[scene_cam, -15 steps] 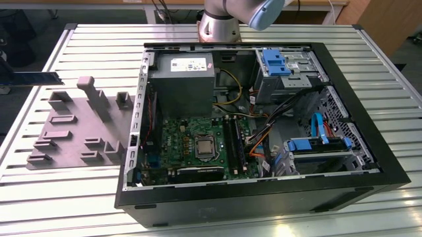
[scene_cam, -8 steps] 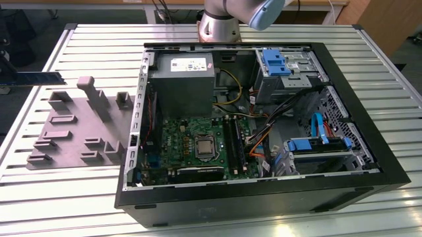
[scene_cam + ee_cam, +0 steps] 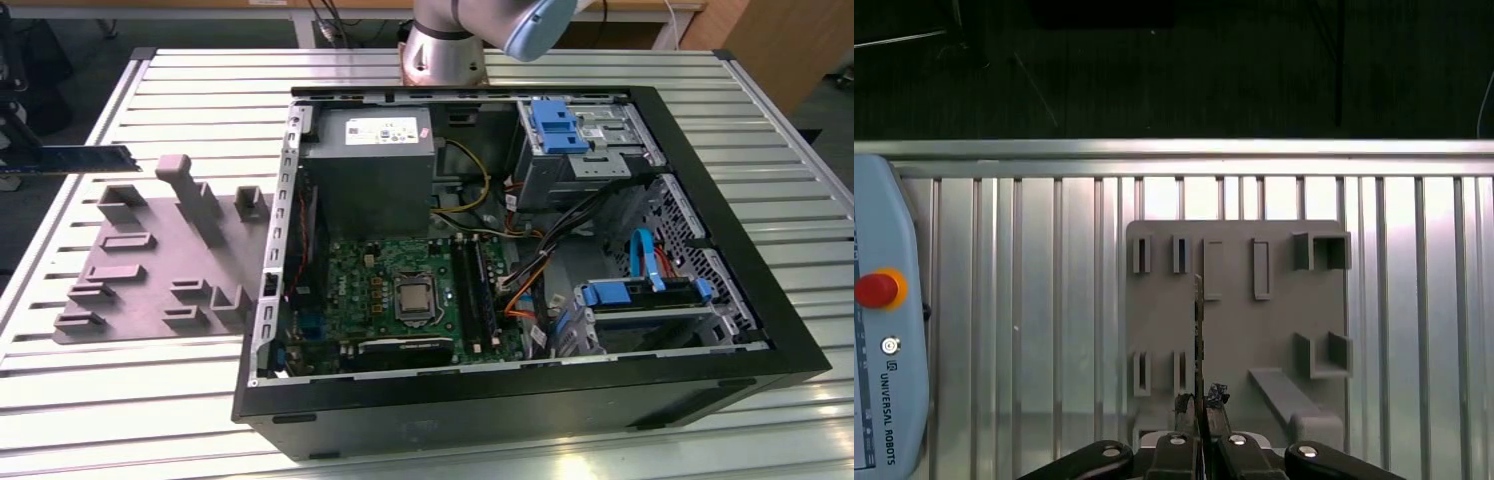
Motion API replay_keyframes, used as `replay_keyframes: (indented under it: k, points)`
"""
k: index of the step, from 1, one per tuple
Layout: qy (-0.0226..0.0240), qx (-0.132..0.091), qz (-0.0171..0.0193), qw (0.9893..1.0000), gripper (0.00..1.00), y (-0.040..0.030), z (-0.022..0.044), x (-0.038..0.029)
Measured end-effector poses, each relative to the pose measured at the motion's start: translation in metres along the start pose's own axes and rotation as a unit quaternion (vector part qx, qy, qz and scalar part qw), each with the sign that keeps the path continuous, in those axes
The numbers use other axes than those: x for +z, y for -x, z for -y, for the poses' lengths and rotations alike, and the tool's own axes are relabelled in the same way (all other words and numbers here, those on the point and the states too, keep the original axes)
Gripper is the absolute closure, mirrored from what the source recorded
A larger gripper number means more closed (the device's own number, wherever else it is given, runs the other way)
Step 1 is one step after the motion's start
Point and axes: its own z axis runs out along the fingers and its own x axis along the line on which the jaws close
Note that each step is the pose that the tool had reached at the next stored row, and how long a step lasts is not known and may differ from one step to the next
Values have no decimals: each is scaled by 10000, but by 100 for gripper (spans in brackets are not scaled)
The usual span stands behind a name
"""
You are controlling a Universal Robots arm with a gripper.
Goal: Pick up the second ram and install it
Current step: 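Pick up the second ram and move it above second insertion slot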
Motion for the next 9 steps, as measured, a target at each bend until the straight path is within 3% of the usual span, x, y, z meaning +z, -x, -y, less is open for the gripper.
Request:
replay_keyframes:
  k: [9]
  points:
    - [0, 0, 0, 10000, 86, 1, 61, -1]
